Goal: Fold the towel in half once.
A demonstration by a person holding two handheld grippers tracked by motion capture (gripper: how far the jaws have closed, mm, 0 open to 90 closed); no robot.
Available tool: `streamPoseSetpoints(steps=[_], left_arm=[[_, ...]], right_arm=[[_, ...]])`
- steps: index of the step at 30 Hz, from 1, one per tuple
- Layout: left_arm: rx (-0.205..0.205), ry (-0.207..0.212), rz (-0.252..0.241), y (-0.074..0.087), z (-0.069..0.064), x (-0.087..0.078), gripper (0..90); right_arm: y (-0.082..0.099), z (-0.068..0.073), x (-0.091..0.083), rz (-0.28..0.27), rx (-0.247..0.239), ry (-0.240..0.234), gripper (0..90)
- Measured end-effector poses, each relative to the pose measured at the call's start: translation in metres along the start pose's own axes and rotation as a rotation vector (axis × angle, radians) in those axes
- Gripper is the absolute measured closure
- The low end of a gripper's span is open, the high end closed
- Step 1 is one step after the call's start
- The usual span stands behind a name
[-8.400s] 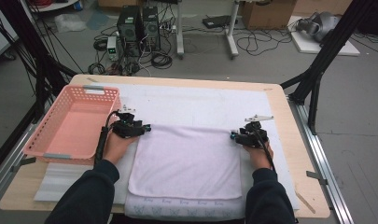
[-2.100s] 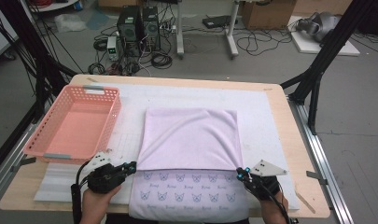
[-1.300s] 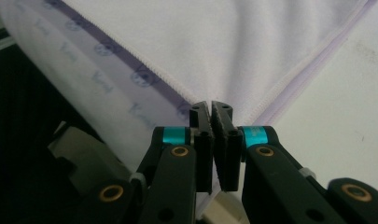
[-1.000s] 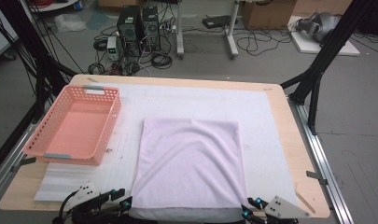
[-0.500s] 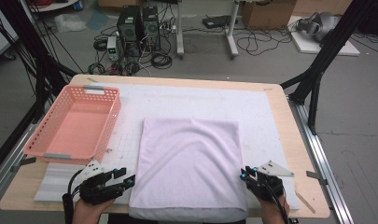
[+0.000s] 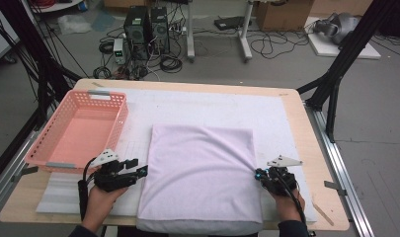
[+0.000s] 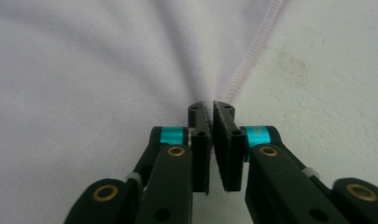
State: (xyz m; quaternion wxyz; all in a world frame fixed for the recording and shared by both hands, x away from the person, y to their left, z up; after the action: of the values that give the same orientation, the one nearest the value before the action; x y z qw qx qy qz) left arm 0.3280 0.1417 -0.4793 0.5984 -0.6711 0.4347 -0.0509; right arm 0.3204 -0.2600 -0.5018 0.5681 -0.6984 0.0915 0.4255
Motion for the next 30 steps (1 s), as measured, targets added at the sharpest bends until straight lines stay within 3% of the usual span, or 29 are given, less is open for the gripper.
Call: streamPoseSetpoints(steps=[2, 4, 7, 9, 11, 14, 16, 20, 21, 23, 24, 25, 26, 28, 30], left_arm=[[-0.002, 0.004, 0.005, -0.006, 0.003, 0.01, 43.2], [-0.006, 0.003, 0.004, -0.015, 0.009, 0.019, 42.8], [-0.012, -0.03, -0.007, -0.03, 0.022, 0.035, 43.0], [-0.031, -0.044, -0.013, -0.038, 0.03, 0.045, 45.1], [-0.009, -0.082, -0.001, -0.047, 0.04, 0.058, 46.5], [-0.021, -0.116, 0.02, -0.058, 0.053, 0.078, 50.6], [-0.017, -0.132, 0.041, -0.062, 0.061, 0.088, 58.4], [0.003, -0.206, 0.121, -0.056, 0.08, 0.11, 68.1], [0.016, -0.209, 0.12, -0.055, 0.081, 0.111, 72.7], [0.05, -0.264, 0.109, -0.058, 0.086, 0.11, 81.6], [0.068, -0.316, 0.103, -0.06, 0.09, 0.108, 85.2], [0.053, -0.323, 0.098, -0.06, 0.092, 0.109, 85.8], [0.02, -0.329, 0.097, -0.059, 0.095, 0.109, 83.5], [-0.009, -0.311, 0.082, -0.06, 0.096, 0.107, 69.2], [-0.004, -0.281, 0.065, -0.062, 0.095, 0.107, 57.9]], right_arm=[[-0.005, -0.003, -0.002, -0.034, -0.017, 0.017, 69.2], [-0.015, -0.01, -0.004, -0.086, 0.008, 0.025, 61.4], [-0.026, -0.021, -0.001, -0.141, 0.053, 0.041, 59.4], [-0.025, -0.025, 0.005, -0.131, 0.049, 0.039, 59.4], [-0.024, -0.026, 0.01, -0.118, 0.051, 0.035, 59.5], [-0.028, -0.027, 0.015, -0.117, 0.049, 0.027, 59.6], [-0.032, -0.027, 0.017, -0.125, 0.043, 0.024, 59.4], [-0.035, -0.025, 0.02, -0.131, 0.022, 0.018, 59.3], [-0.034, -0.024, 0.021, -0.126, 0.022, 0.016, 59.3], [-0.034, -0.024, 0.021, -0.124, 0.023, 0.015, 59.6], [-0.034, -0.025, 0.022, -0.126, 0.026, 0.016, 59.6], [-0.034, -0.027, 0.022, -0.126, 0.026, 0.022, 59.6], [-0.035, -0.027, 0.023, -0.126, 0.032, 0.022, 59.4], [-0.036, -0.032, 0.026, -0.129, 0.031, 0.029, 57.8], [-0.04, -0.036, 0.029, -0.142, 0.053, 0.033, 54.8]])
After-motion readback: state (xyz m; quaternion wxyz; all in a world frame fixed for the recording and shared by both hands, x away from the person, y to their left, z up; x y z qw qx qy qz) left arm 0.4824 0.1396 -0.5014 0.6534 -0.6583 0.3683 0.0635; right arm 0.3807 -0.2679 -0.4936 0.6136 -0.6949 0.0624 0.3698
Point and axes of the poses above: each handheld gripper's, and its own axes: x roughly forward along the jaws, y roughly out of its underside, z roughly to its left, the point moved 9 cm from there along x, roughly forward along the jaws, and after that the axes turned 1 degree about x, right-handed, at the moved point
